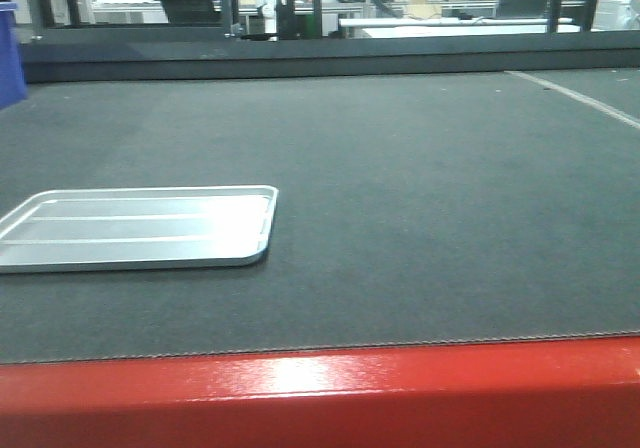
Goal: Grab orange capacitor from left shelf to right conveyor
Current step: 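Carry the held cylinder over the silver tray on the conveyor belt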
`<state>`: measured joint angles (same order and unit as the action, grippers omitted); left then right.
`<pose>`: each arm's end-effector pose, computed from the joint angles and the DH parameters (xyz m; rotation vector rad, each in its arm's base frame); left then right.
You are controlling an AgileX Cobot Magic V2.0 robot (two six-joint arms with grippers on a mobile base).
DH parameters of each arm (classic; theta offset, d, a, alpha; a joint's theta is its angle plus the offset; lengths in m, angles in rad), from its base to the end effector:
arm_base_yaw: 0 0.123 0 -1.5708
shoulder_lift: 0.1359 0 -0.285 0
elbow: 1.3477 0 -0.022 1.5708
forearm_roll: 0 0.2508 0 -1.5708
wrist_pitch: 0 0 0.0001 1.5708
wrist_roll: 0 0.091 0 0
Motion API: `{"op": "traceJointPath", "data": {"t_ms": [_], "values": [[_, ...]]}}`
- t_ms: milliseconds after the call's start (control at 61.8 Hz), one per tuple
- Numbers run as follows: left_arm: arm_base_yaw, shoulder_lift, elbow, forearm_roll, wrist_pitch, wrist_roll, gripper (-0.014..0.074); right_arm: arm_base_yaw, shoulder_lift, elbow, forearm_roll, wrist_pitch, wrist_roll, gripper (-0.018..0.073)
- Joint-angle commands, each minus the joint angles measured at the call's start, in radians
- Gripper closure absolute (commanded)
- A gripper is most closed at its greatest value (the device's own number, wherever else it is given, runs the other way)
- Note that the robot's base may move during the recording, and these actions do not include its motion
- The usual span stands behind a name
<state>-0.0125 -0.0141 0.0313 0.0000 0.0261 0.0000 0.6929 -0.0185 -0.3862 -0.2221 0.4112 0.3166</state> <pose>0.0567 -0.0007 0.2010 0.0095 1.5269 -0.0100 0.0189 0.0053 0.3023 -0.3616 1.4650 0.5850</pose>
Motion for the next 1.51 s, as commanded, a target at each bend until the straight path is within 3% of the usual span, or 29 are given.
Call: {"op": "traceJointPath", "data": {"t_ms": [0, 388, 615, 971, 1262, 1489], "values": [[-0.004, 0.006, -0.006, -0.006, -0.079, 0.000, 0.0701, -0.005, 0.018, -0.028, -0.013, -0.089, -0.004, 0.0505], [-0.004, 0.006, -0.006, -0.006, -0.079, 0.000, 0.0701, -0.005, 0.018, -0.028, -0.013, -0.151, -0.004, 0.0505], [-0.004, 0.006, -0.006, -0.006, -0.079, 0.000, 0.0701, -0.005, 0.107, -0.030, -0.016, -0.286, -0.004, 0.0505], [-0.004, 0.006, -0.006, -0.006, -0.079, 0.000, 0.0701, -0.007, 0.684, -0.154, -0.016, -0.623, -0.005, 0.0505], [-0.004, 0.006, -0.006, -0.006, -0.079, 0.000, 0.0701, -0.103, 1.183, -0.344, 0.006, -0.915, -0.004, 0.0505], [-0.004, 0.006, -0.006, -0.006, -0.079, 0.000, 0.0701, -0.105, 1.484, -0.439, 0.005, -1.083, -0.004, 0.0505]]}}
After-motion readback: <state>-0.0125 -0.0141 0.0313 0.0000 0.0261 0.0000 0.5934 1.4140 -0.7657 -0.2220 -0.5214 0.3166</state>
